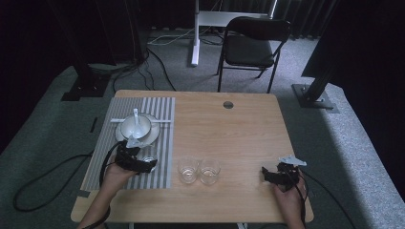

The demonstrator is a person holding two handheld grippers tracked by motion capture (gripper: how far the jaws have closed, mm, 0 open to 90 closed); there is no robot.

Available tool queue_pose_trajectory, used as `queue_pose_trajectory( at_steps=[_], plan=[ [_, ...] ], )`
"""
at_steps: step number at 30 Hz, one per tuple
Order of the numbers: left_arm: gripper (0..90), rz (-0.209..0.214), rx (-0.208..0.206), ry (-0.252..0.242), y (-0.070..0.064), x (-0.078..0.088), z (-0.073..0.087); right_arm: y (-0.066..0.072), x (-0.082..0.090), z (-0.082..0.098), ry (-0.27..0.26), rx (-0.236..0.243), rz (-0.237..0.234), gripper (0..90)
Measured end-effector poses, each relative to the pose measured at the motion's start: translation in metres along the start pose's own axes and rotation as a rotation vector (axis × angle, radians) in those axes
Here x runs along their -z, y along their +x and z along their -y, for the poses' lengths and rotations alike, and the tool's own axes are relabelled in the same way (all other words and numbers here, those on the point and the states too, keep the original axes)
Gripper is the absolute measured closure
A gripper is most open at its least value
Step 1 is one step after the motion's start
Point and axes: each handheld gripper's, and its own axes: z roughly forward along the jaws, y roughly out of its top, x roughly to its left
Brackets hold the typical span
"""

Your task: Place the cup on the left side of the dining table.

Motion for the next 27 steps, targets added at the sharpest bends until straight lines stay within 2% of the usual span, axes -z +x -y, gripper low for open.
queue_pose_trajectory(
  at_steps=[1,6,8,11,12,15,22,23,25,26,27],
  plan=[
    [1.1,0.010,0.008,-0.001,0.001,0.000,0.002,0.000,0.000,0.000,0.000,0.000,0.000,12.4],
    [1.2,-0.010,-0.013,0.027,0.000,-0.002,0.010,0.000,0.000,0.000,0.000,0.000,0.000,12.4],
    [1.2,-0.026,-0.013,0.023,-0.001,-0.002,0.015,0.000,0.000,0.000,0.000,0.000,0.000,12.4],
    [1.2,-0.028,-0.012,0.023,-0.001,-0.002,0.017,0.000,0.000,0.000,0.002,-0.001,0.000,12.4],
    [1.3,-0.032,0.001,0.011,0.000,0.001,0.023,0.000,0.000,0.000,0.001,-0.001,0.000,12.4],
    [1.3,-0.052,-0.004,0.004,-0.001,0.003,0.030,0.000,0.000,0.000,0.001,-0.001,0.000,12.4],
    [1.3,-0.089,0.032,-0.033,0.001,0.011,0.048,0.000,0.000,0.000,0.001,-0.002,0.000,12.4],
    [1.3,-0.115,0.042,-0.047,0.001,0.014,0.054,0.000,0.000,0.000,0.001,-0.001,0.000,12.4],
    [1.3,-0.126,0.044,-0.049,0.002,0.015,0.056,0.000,0.000,0.000,0.001,-0.001,0.000,12.4],
    [1.3,-0.153,0.048,-0.049,0.003,0.016,0.061,0.000,0.000,0.000,0.001,-0.002,0.000,12.4],
    [1.3,-0.153,0.048,-0.049,0.003,0.016,0.061,0.000,0.000,0.000,0.001,-0.002,0.000,12.4]
  ],
)
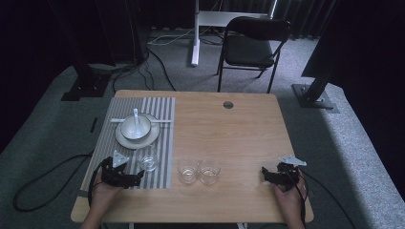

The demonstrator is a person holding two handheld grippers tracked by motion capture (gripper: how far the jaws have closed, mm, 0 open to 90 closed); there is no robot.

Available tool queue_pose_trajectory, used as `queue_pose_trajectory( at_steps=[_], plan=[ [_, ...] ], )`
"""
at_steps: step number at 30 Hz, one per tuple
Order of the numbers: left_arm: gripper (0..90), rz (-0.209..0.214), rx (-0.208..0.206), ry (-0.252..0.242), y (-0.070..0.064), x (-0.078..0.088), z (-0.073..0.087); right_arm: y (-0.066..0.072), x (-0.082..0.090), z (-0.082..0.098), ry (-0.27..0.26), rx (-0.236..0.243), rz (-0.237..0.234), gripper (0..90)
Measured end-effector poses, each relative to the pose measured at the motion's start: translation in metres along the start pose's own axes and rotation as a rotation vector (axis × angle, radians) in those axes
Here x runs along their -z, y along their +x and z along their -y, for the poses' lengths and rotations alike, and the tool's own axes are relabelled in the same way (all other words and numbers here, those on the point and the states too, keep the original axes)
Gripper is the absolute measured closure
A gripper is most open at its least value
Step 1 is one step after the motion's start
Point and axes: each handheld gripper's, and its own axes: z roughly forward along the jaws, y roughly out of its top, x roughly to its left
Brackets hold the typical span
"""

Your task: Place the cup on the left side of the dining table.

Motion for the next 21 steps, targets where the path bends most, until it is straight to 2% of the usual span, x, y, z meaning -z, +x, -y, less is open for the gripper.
queue_pose_trajectory(
  at_steps=[12,21],
  plan=[
    [1.3,-0.097,0.085,0.001,0.011,0.010,0.030,0.000,0.000,0.000,0.000,0.000,0.000,12.4],
    [1.3,-0.135,0.095,-0.001,0.015,0.021,0.050,0.000,0.000,0.000,0.000,0.000,0.000,12.4]
  ],
)
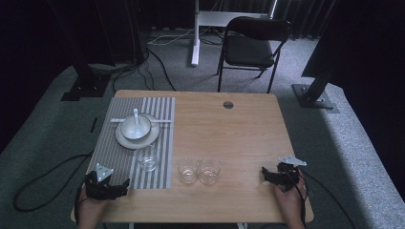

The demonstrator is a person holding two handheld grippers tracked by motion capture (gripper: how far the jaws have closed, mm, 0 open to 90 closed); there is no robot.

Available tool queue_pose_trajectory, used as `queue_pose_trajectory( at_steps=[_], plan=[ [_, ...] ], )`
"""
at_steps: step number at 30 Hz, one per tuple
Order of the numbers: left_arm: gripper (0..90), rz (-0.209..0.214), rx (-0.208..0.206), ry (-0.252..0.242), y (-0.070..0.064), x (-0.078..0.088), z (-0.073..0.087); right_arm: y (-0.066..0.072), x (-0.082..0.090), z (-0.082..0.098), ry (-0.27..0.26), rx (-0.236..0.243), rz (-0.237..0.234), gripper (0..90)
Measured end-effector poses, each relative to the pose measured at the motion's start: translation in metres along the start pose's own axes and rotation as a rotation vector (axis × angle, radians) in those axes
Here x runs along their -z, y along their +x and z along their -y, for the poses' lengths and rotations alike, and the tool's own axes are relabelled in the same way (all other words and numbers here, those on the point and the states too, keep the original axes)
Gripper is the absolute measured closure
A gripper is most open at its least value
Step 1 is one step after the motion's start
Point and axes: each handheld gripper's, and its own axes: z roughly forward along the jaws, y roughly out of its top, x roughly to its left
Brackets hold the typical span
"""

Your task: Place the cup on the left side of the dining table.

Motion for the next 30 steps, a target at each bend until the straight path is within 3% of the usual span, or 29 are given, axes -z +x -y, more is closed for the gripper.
queue_pose_trajectory(
  at_steps=[4,20,26,30],
  plan=[
    [1.3,-0.008,0.031,-0.016,0.005,0.007,0.007,0.000,0.000,0.000,0.000,0.000,0.000,12.4],
    [1.3,-0.075,0.045,-0.047,0.012,0.025,0.031,0.000,0.000,0.000,0.000,0.000,0.000,12.4],
    [1.3,-0.066,0.058,-0.040,0.014,0.028,0.040,0.000,0.000,0.000,0.000,0.000,0.000,12.4],
    [1.3,-0.082,0.083,-0.043,0.018,0.031,0.046,0.000,0.000,0.000,0.000,0.000,0.000,12.4]
  ],
)
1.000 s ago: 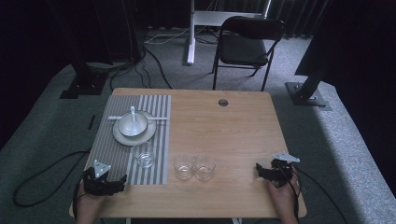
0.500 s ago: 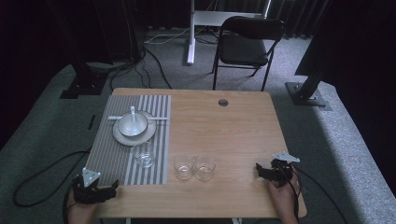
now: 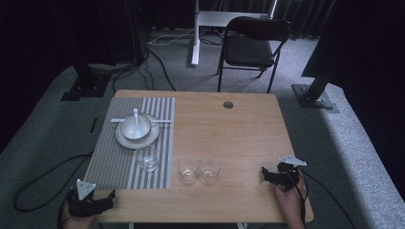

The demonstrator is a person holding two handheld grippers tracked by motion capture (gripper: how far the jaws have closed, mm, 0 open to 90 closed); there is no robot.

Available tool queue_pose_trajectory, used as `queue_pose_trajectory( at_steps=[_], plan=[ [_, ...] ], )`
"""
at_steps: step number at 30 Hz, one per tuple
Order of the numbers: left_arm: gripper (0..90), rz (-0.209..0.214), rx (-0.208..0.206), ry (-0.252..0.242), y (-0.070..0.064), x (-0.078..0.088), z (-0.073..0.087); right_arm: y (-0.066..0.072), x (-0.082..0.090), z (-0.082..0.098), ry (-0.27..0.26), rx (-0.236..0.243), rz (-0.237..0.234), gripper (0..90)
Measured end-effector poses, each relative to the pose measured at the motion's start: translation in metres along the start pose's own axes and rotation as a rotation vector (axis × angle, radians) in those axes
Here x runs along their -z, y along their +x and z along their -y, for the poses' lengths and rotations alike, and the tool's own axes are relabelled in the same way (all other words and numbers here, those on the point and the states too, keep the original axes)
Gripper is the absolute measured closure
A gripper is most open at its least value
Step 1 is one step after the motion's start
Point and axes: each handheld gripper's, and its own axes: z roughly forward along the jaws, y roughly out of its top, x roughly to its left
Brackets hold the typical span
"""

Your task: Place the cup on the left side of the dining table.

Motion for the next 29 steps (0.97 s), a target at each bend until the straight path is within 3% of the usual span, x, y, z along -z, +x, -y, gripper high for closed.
queue_pose_trajectory(
  at_steps=[5,9,11,14,20,29],
  plan=[
    [1.3,-0.028,0.016,-0.010,0.002,0.004,0.007,0.000,0.000,0.000,0.000,0.000,0.000,12.4],
    [1.3,-0.079,0.025,-0.003,0.006,0.007,0.012,0.000,0.000,0.000,0.000,0.000,0.000,12.4],
    [1.3,-0.101,0.058,0.000,0.011,0.009,0.014,0.000,0.000,0.000,0.000,0.000,0.000,12.4],
    [1.3,-0.109,0.094,-0.009,0.015,0.010,0.015,0.000,0.000,0.000,0.000,0.000,0.000,12.4],
    [1.3,-0.113,0.073,0.003,0.013,0.007,0.015,0.000,0.000,0.000,0.000,0.000,0.000,12.4],
    [1.3,-0.112,0.104,0.008,0.016,0.007,0.015,0.000,0.000,0.000,0.000,0.000,0.000,12.4]
  ],
)
